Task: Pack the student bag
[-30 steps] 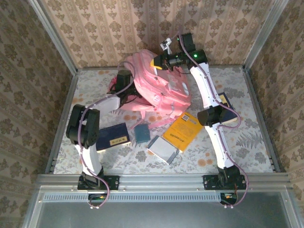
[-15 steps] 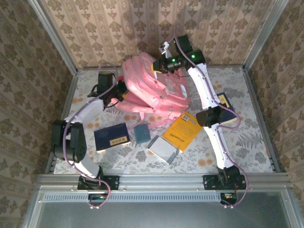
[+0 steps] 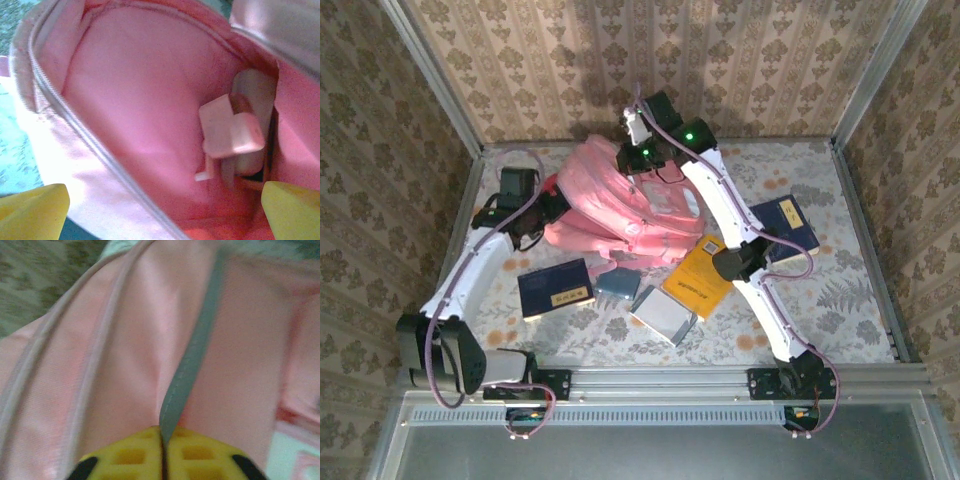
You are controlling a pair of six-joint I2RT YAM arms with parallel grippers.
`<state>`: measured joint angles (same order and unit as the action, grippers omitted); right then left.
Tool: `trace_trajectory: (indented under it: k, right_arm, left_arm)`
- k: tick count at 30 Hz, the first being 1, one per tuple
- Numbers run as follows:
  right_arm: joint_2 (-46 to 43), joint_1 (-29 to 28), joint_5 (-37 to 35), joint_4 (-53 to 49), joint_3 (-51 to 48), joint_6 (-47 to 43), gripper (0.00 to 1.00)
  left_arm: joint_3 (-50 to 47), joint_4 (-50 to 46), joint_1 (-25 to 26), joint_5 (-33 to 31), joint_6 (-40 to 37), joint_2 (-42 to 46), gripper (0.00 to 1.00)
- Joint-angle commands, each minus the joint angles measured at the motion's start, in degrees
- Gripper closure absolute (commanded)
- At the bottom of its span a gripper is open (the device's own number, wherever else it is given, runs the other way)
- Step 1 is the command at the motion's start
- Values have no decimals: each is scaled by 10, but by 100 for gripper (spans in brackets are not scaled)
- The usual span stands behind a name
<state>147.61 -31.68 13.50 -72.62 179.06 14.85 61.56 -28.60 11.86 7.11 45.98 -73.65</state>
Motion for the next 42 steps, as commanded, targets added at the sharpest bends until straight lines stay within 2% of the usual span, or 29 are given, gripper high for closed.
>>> trace_trajectory:
  k: [1, 4, 9, 13, 16, 21, 25, 31, 33, 39, 42]
  right_arm:
    - [32, 26, -181, -42, 33, -33, 77]
    - [33, 23, -195, -43, 34, -34, 67]
    - [6, 24, -196, -46, 34, -42, 52]
    - [-20, 31, -225, -61, 22, -50, 50]
    - [-41, 35, -274, -82, -2, -58, 50]
    - [-115, 34, -344, -78, -82, -89, 49]
    - [-180, 34, -366, -70, -161, -105, 48]
    - [-249, 21, -407, -84, -322, -114, 45]
    - [-281, 15, -430, -75, -403, -113, 45]
    - [-452, 12, -430, 118, -739, -113, 43]
    - [-527, 12, -416, 200, -859, -116, 44]
  left_arm:
    - [-10, -22, -6, -4, -25, 54, 0]
    - [-14, -27, -9, -8, -39, 59, 0]
    - [-15, -19, -31, 38, -51, 23, 0]
    - [-7, -12, -30, 63, -52, -15, 0]
    - [-1, -1, -28, 76, -52, -38, 0]
    - [11, 8, -15, 99, -50, -72, 0]
    - [7, 23, 5, 102, -40, -86, 0]
    - [-1, 36, 46, 93, -27, -104, 0]
    - [-7, 42, 57, 84, -26, -105, 0]
    - [38, 38, 80, 80, -35, -170, 0]
    - [102, 28, 83, 78, -53, -218, 0]
